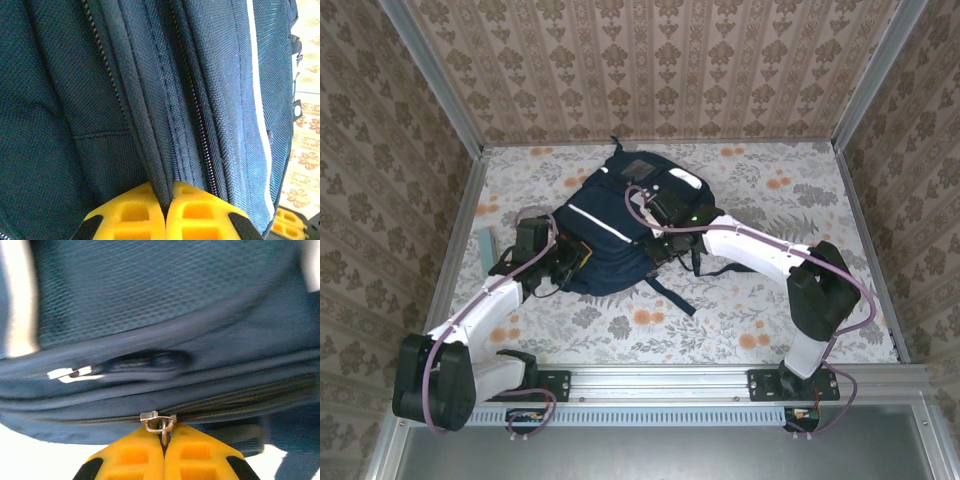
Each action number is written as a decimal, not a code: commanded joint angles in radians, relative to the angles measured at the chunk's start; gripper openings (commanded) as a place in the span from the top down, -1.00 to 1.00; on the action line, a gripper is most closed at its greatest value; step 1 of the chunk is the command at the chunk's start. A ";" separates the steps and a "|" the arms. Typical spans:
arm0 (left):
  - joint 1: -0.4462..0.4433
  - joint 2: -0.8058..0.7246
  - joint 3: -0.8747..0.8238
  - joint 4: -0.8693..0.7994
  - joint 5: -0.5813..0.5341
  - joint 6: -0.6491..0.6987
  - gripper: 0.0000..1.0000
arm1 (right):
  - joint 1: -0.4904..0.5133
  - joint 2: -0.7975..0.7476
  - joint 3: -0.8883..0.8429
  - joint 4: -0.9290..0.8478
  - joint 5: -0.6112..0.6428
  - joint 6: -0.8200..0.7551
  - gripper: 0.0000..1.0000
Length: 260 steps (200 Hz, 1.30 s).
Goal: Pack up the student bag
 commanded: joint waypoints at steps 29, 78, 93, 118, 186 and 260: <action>0.015 -0.012 0.004 -0.028 -0.030 0.058 1.00 | -0.072 0.026 0.083 -0.124 0.224 0.134 1.00; 0.017 -0.052 0.091 -0.181 -0.030 0.170 -0.17 | -0.094 -0.059 0.001 -0.125 0.197 0.144 1.00; 0.018 -0.069 0.122 -0.240 -0.052 0.216 -0.27 | -0.130 -0.111 -0.059 -0.122 0.194 0.145 1.00; 0.016 -0.071 0.166 -0.283 -0.067 0.289 -0.33 | -0.218 -0.169 -0.126 -0.112 0.164 0.138 1.00; -0.061 0.081 0.326 -0.289 -0.048 0.433 -0.32 | -0.287 -0.310 -0.157 -0.034 -0.071 0.117 -0.30; -0.164 0.328 0.509 -0.202 -0.005 0.480 0.14 | -0.308 -0.140 -0.076 0.049 -0.260 0.154 -0.64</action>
